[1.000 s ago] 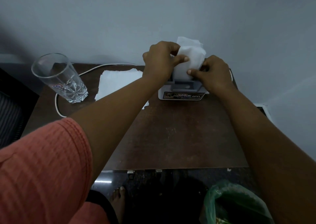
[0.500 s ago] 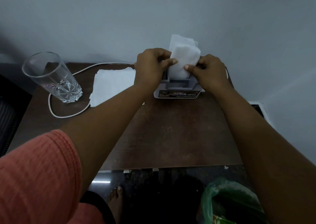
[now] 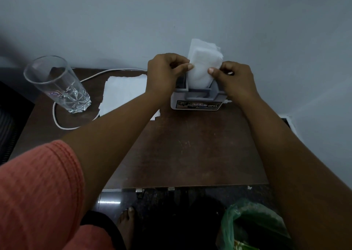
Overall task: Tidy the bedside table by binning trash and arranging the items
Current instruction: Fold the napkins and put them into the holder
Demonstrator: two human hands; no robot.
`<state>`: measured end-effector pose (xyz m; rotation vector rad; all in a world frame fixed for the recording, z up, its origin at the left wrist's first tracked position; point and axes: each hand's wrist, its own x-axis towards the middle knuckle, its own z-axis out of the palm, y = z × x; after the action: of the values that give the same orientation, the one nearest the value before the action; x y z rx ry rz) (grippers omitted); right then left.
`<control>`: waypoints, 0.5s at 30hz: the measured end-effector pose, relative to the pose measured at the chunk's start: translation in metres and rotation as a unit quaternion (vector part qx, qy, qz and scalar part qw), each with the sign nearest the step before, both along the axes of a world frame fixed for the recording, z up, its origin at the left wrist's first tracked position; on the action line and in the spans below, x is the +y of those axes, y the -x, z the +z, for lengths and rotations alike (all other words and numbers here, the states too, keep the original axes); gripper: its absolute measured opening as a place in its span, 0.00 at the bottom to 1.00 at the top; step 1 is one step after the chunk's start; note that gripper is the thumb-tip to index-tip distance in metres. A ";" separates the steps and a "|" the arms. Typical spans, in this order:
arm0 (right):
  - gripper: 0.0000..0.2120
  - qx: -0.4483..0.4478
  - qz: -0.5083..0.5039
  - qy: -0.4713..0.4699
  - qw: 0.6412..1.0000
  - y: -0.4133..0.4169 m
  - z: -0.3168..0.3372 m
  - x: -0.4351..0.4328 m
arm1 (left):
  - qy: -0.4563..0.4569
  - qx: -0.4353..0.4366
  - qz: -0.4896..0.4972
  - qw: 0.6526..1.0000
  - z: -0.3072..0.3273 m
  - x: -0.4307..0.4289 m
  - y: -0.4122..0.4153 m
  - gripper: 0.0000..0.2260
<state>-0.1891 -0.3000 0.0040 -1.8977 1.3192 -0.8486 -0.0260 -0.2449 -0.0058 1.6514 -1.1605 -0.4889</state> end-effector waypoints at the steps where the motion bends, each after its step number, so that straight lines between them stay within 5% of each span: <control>1: 0.13 0.000 0.001 -0.007 1.000 0.000 0.000 0.001 | -0.002 0.002 0.002 1.000 0.000 -0.001 0.000 0.09; 9: 0.12 0.008 -0.021 -0.054 0.998 -0.001 0.006 -0.001 | -0.030 0.001 0.017 0.999 0.006 -0.004 0.002 0.08; 15: 0.11 -0.041 -0.112 0.048 0.992 0.004 0.015 0.020 | -0.005 0.064 0.057 0.996 0.015 0.051 -0.003 0.08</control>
<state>-0.1933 -0.2800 0.0193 -1.7871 1.4830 -1.1090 -0.0230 -0.1939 0.0088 1.6583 -0.9662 -0.5208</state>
